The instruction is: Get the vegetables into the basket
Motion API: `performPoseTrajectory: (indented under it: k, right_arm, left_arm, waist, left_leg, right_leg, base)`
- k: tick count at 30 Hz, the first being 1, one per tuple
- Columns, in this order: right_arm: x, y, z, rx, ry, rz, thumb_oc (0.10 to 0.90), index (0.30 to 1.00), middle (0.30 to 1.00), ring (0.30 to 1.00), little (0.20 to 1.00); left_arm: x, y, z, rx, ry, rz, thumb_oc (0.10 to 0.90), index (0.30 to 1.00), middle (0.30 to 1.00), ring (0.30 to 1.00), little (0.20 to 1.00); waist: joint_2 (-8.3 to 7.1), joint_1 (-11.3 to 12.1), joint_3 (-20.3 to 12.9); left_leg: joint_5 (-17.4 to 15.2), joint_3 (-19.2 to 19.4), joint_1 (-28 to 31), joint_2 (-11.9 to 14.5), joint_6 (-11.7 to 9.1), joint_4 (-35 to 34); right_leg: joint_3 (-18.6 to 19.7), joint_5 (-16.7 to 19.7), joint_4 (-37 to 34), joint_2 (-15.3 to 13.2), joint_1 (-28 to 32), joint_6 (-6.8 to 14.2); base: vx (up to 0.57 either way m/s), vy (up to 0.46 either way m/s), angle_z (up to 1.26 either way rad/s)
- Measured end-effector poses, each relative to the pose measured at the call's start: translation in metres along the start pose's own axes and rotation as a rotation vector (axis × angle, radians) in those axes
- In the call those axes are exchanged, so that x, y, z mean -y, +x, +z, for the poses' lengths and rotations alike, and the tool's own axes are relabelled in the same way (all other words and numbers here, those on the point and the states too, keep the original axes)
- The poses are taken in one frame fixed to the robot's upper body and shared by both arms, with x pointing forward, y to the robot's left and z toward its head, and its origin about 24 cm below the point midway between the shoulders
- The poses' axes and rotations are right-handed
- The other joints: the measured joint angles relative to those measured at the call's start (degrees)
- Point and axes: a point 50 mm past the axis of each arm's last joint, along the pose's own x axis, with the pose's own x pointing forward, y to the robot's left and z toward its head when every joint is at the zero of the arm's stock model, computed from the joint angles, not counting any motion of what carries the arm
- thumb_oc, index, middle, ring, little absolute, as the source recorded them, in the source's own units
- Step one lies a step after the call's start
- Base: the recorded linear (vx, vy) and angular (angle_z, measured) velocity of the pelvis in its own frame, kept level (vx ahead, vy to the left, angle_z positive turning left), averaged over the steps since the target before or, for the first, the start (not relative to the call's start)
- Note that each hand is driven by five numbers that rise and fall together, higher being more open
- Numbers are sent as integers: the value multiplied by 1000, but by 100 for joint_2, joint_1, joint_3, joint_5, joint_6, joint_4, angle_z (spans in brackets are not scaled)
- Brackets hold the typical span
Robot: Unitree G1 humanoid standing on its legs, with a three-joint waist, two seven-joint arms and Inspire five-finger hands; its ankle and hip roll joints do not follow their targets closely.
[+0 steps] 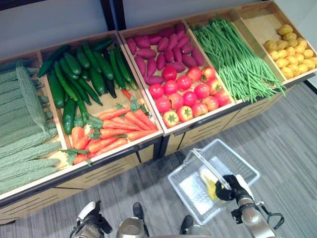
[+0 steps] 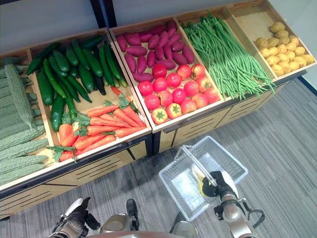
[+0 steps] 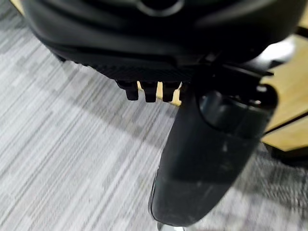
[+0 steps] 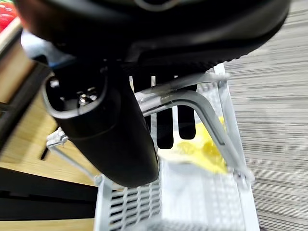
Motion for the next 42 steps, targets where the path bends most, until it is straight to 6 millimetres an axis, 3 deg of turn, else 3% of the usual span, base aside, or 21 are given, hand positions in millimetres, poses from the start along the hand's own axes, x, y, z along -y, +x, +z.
performPoseTrajectory:
  k: [4,6,8,9,11,12,13,14,15,16,17,18,20,21,23,26,30,34,39,42]
  right_arm:
    - [-7,2,-10,-57,5,7,400,300,300,300,300]
    - [-9,4,-15,-100,4,2,400,300,300,300,300]
    - [-13,-2,-28,-145,-3,8,400,300,300,300,300]
    - [-16,-5,-31,-155,-5,18,400,300,300,300,300]
    - [-23,-9,-38,-178,-14,37,400,300,300,300,300]
    - [-25,-11,-42,-205,-10,28,400,300,300,300,300]
    - [-27,-12,-46,-229,11,13,400,300,300,300,300]
    - [-29,-14,-48,-240,16,4,400,300,300,300,300]
    - [-31,-17,-53,-260,21,6,400,300,300,300,300]
    - [-32,-21,-63,-303,15,5,400,300,300,300,300]
    - [-31,-25,-70,-330,1,11,400,300,300,300,300]
    - [-21,-25,-72,-319,-33,7,400,300,300,300,300]
    - [0,-16,-71,-311,-72,-32,400,300,300,300,300]
    - [3,-17,-78,-358,-86,-31,400,300,300,300,300]
    - [0,-28,-97,-467,-98,-24,400,300,300,300,300]
    - [0,-36,-108,-520,-98,-32,400,300,300,300,300]
    - [-5,-49,-122,-607,-96,-32,400,300,300,300,300]
    - [-10,-59,-132,-649,-145,3,400,300,300,300,300]
    - [-11,-67,-138,-668,-169,18,400,300,300,300,300]
    - [-16,-73,-142,-675,-166,40,400,300,300,300,300]
  left_arm:
    - [0,0,-1,-4,0,-2,900,1000,1000,1000,1000]
    - [3,-1,-3,-15,3,-12,900,1000,1000,1000,1000]
    - [0,0,-1,-9,4,-2,900,1000,1000,1000,1000]
    - [-2,1,-2,-13,6,1,900,1000,1000,1000,1000]
    - [-2,1,-5,-20,18,1,900,1000,1000,1000,1000]
    - [3,-2,-13,-49,27,-17,900,1000,1000,1000,1000]
    - [11,-4,-22,-90,23,-39,900,1000,1000,1000,1000]
    - [15,-7,-32,-119,28,-53,900,1000,1000,1000,1000]
    - [18,-10,-39,-139,35,-61,900,1000,1000,1000,1000]
    - [24,-12,-42,-147,33,-76,900,1000,1000,1000,1000]
    - [30,-15,-44,-149,30,-92,900,1000,1000,1000,1000]
    - [38,-17,-41,-137,18,-113,900,1000,1000,1000,1000]
    - [56,-22,-36,-128,3,-156,900,1000,1000,1000,1000]
    - [56,-22,-31,-117,-10,-156,900,1000,1000,1000,1000]
    - [51,-19,-28,-146,-139,-128,900,1000,1000,1000,1000]
    - [48,-18,-32,-214,-283,-84,900,1000,1000,1000,1000]
    - [36,-17,-42,-386,-711,90,900,1000,1000,1000,1000]
    - [11,-13,-51,-516,-1052,275,900,1000,1000,1000,1000]
    - [-24,-15,-81,-637,-1237,498,900,1000,1000,1000,1000]
    - [-45,-20,-100,-667,-1251,606,900,1000,1000,1000,1000]
  waist:
    - [-169,38,-99]
    - [-157,20,-108]
    - [-133,-19,-136]
    - [-138,-67,-167]
    - [-153,-162,-195]
    - [-99,-325,-192]
    - [-50,-502,-199]
    - [-67,-544,-219]
    - [-91,-597,-240]
    - [7,-573,-299]
    - [169,-525,-412]
    - [320,-319,-484]
    - [314,-280,-453]
    - [354,-279,-458]
    - [338,-272,-449]
    - [384,-285,-465]
    - [439,-311,-509]
    - [438,-296,-521]
    - [538,-298,-576]
    - [439,-276,-689]
  left_leg:
    - [-25,19,49,-65,18,-85]
    - [-46,16,89,-44,14,-101]
    - [-154,-118,94,5,88,-111]
    - [-155,-186,83,-27,91,-137]
    - [-149,-319,71,-92,111,-140]
    - [-147,-468,65,-115,114,-141]
    - [-146,-692,76,-75,102,-139]
    - [-165,-805,112,7,51,-140]
    - [-171,-993,147,98,-118,-142]
    - [-185,-1165,226,367,-202,-141]
    - [-196,-1237,235,624,-221,-122]
    - [-36,-1269,215,910,-200,15]
    - [365,-1253,146,896,-454,218]
    - [540,-1299,128,960,-685,274]
    - [660,-1335,175,1010,-890,302]
    - [664,-1326,283,1003,-926,205]
    - [521,-1327,503,940,-1097,-12]
    - [317,-1328,551,849,-1043,-101]
    - [-192,-1257,585,784,-873,-101]
    - [-294,-1184,600,617,-727,-103]
  right_leg:
    - [66,23,88,-17,-42,54]
    - [202,22,445,-41,-186,55]
    - [910,-136,1441,-109,-749,223]
    - [1272,-201,1436,-59,-823,305]
    - [1591,-192,969,-48,-941,323]
    - [2099,75,-33,36,-1140,410]
    - [2571,378,-521,149,-1255,380]
    - [2708,594,-644,271,-1327,366]
    - [2519,624,-563,306,-1272,340]
    - [2095,950,-443,470,-1152,155]
    - [1867,877,-504,705,-1044,33]
    - [1723,894,-741,997,-874,-230]
    - [1571,906,-923,1091,-607,-461]
    - [1440,847,-991,1126,-494,-516]
    - [1256,660,-1014,1145,-282,-637]
    - [1248,607,-998,1140,-205,-616]
    - [1229,634,-985,1088,-108,-478]
    - [1180,663,-986,993,-100,-345]
    - [1250,761,-985,935,-157,-156]
    - [1316,787,-987,777,-215,-134]
  base:
    - [41,161,-3]
    - [58,67,-2]
    - [84,-7,20]
    - [76,-55,29]
    - [120,-135,41]
    - [149,-215,69]
    - [160,-307,84]
    - [127,-367,89]
    - [125,-381,108]
    - [110,-371,103]
    - [60,-198,77]
    - [54,-232,40]
    - [67,-222,39]
    - [108,-179,42]
    - [78,-77,49]
    - [55,-15,10]
    - [42,37,3]
    - [3,56,8]
    - [-15,43,-7]
    - [-12,28,-12]
